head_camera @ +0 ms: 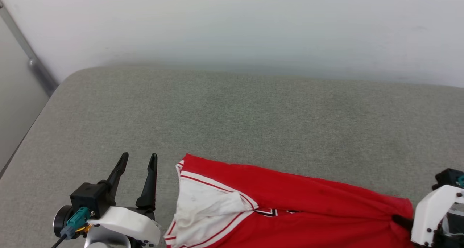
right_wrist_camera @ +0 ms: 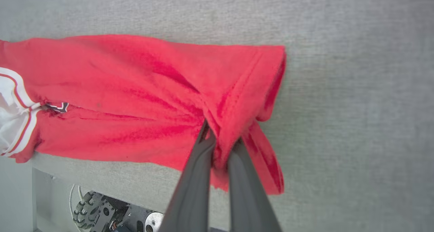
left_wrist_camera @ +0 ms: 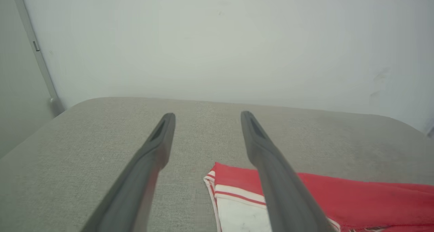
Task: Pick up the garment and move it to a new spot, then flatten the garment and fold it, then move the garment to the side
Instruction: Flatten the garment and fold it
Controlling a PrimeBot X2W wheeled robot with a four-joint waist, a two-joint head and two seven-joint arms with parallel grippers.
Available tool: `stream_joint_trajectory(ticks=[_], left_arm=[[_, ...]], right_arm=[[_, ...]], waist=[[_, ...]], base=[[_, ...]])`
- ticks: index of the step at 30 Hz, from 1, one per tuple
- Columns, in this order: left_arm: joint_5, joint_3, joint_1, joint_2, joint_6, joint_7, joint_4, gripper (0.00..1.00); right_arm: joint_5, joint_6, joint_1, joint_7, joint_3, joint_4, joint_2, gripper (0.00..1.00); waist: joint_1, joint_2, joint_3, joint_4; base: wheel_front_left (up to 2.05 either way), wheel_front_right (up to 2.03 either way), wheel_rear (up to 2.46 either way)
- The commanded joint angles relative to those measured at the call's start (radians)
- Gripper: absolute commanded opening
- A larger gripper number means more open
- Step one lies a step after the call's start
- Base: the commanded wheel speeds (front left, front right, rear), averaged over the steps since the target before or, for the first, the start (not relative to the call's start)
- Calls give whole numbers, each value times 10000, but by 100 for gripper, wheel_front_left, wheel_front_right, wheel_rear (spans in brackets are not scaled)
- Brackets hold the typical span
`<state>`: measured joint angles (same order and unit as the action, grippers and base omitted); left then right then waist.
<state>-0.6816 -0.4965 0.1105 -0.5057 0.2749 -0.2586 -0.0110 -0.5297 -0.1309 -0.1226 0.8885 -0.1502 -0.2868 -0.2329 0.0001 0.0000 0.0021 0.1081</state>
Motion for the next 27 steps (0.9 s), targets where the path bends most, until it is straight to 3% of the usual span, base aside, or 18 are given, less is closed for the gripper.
stream_joint_trajectory(ticks=[1,8,14,19,23,27], left_arm=[[-7,25,-119,-68,78,-5,-53,100],[-44,13,-233,-66,138,38,-142,100],[-79,-40,-239,-13,112,47,-142,100],[-85,-114,-124,0,70,92,-93,100],[-80,-173,-27,-7,45,179,-93,100],[-47,-273,121,52,8,231,-45,100]], right_arm=[[-7,4,52,-66,-192,32,-199,0],[463,4,293,-54,-1993,451,-308,0],[-78,4,67,611,-2681,1214,799,0],[-1677,4,-110,1622,-2457,1862,1660,0],[-2850,4,-283,2026,-1743,1957,1843,0],[-4180,4,-368,1715,-406,1404,1831,0]], waist=[[-1,0,-116,-214],[-1,0,-191,-692],[-1,0,-219,-952],[-1,0,-242,-954],[-1,0,-231,-819],[-1,0,-216,-553]], base=[[0,0,0],[0,0,0],[0,0,0],[0,0,0],[0,0,0],[0,0,0]])
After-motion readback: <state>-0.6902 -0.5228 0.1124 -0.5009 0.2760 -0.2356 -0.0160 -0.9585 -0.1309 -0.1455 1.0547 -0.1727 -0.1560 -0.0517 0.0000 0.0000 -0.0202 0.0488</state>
